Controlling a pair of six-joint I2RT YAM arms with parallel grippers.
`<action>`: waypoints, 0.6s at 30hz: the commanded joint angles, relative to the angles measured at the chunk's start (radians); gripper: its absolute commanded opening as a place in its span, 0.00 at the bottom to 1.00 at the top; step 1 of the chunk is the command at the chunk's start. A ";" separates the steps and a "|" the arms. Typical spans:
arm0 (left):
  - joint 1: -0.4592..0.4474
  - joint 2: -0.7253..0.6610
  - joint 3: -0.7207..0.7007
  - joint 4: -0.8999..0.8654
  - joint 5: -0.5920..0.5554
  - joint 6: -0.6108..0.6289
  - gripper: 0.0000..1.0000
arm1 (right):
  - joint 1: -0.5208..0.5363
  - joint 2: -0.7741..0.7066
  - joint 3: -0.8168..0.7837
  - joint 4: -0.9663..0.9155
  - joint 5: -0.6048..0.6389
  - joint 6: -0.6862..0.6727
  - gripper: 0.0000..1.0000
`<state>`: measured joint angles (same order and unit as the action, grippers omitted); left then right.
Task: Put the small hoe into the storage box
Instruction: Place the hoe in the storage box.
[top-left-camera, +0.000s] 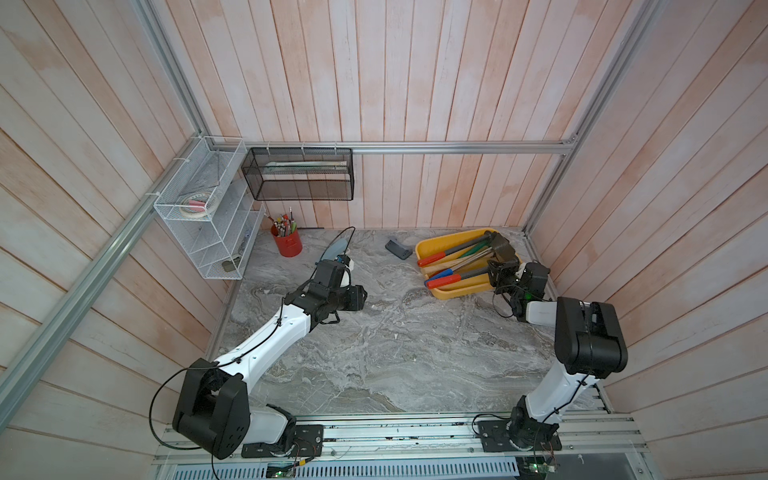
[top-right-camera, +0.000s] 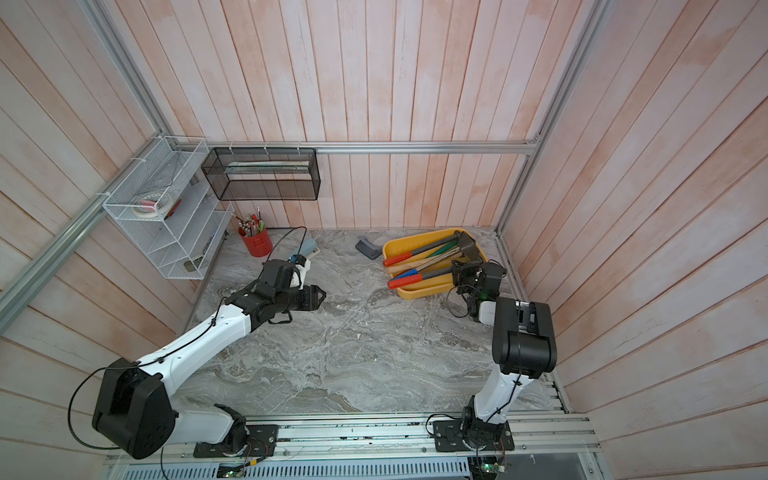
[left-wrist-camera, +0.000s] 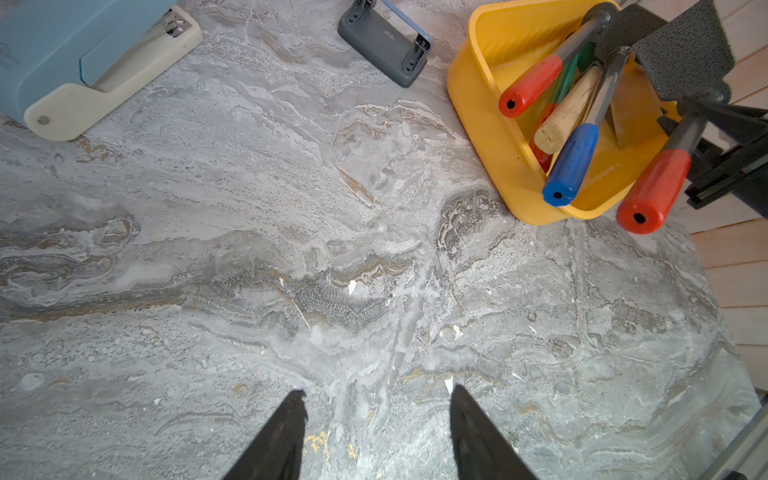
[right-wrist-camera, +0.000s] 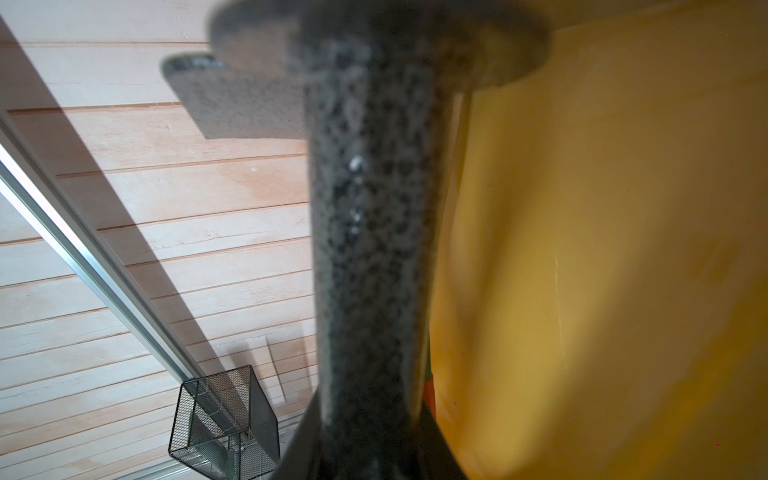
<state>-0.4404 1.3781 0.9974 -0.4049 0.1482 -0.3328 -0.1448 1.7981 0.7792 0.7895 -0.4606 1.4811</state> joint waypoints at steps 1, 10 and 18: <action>0.006 -0.021 -0.013 -0.010 -0.010 0.015 0.58 | -0.008 0.012 0.032 0.104 0.022 0.009 0.07; 0.006 -0.022 -0.015 -0.013 -0.013 0.014 0.58 | -0.008 0.045 0.041 0.102 0.037 0.016 0.10; 0.007 -0.021 -0.017 -0.013 -0.013 0.014 0.59 | -0.008 0.061 0.058 0.033 0.031 0.006 0.20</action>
<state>-0.4385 1.3777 0.9962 -0.4114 0.1482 -0.3328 -0.1467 1.8439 0.7944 0.8032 -0.4271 1.4906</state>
